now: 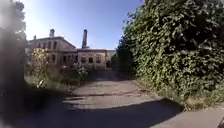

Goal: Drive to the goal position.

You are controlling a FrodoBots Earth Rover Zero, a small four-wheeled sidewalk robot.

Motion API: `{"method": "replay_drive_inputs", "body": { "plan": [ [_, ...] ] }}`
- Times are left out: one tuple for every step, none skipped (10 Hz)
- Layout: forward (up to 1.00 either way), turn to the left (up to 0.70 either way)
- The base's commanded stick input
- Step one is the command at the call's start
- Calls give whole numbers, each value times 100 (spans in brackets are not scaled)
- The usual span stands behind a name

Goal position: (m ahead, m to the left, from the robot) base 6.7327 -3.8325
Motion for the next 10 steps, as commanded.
{"method": "replay_drive_inputs", "body": {
  "plan": [
    [70,0],
    [70,0],
    [70,0],
    [70,0],
    [70,0],
    [70,0],
    [70,0],
    [70,0],
    [70,0],
    [70,0]
  ]
}}
